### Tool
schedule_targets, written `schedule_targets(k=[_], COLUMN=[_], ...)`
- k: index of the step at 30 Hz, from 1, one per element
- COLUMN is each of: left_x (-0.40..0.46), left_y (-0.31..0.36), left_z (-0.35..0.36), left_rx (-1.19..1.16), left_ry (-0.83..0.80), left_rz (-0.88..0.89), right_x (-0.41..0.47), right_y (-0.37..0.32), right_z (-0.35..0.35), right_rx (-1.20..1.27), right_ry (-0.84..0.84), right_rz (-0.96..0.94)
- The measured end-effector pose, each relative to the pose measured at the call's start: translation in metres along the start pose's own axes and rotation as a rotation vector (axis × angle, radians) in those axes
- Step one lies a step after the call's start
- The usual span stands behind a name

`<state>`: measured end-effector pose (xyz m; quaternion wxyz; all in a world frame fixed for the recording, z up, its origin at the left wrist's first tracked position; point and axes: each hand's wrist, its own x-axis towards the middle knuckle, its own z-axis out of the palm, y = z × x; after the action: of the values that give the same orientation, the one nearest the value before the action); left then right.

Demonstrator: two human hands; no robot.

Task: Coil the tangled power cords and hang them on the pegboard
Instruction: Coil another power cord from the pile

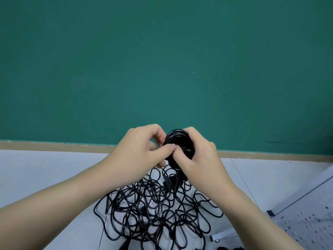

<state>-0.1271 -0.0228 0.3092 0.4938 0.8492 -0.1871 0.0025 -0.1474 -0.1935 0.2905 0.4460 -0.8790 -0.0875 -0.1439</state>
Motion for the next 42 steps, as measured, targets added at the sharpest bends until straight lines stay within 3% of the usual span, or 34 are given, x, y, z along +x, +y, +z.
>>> schedule_targets(k=[5, 9, 16, 22, 25, 31, 35, 38, 40, 42], left_x=[0.003, 0.007, 0.009, 0.007, 0.011, 0.013, 0.013, 0.018, 0.024, 0.027], left_y=[-0.010, -0.016, -0.018, -0.026, -0.025, -0.020, -0.020, -0.029, -0.031, -0.031], left_z=[0.000, -0.006, -0.007, -0.002, 0.000, -0.005, -0.009, -0.019, -0.021, -0.019], left_rx=[-0.065, -0.222, -0.259, -0.233, -0.327, -0.470, -0.387, -0.326, -0.440, -0.500], left_ry=[0.072, 0.053, -0.001, -0.037, -0.025, -0.056, -0.125, -0.195, -0.255, -0.286], left_rz=[0.013, 0.022, 0.090, 0.135, 0.126, 0.132, 0.165, 0.080, -0.034, -0.120], right_x=[-0.001, 0.000, 0.000, -0.002, -0.001, -0.001, -0.005, -0.005, -0.005, -0.006], right_y=[-0.001, -0.001, 0.002, 0.003, 0.004, 0.006, 0.002, 0.003, 0.007, 0.006], right_z=[-0.007, -0.021, -0.026, -0.016, -0.015, -0.021, -0.018, -0.013, -0.011, -0.011], right_rx=[0.246, 0.358, 0.503, 0.487, 0.494, 0.436, 0.482, 0.225, -0.049, -0.369], right_ry=[-0.160, -0.258, -0.363, -0.267, -0.205, -0.420, -0.459, -0.321, -0.202, -0.189], right_rz=[0.090, 0.087, 0.117, 0.158, 0.273, 0.279, 0.254, 0.205, 0.106, -0.019])
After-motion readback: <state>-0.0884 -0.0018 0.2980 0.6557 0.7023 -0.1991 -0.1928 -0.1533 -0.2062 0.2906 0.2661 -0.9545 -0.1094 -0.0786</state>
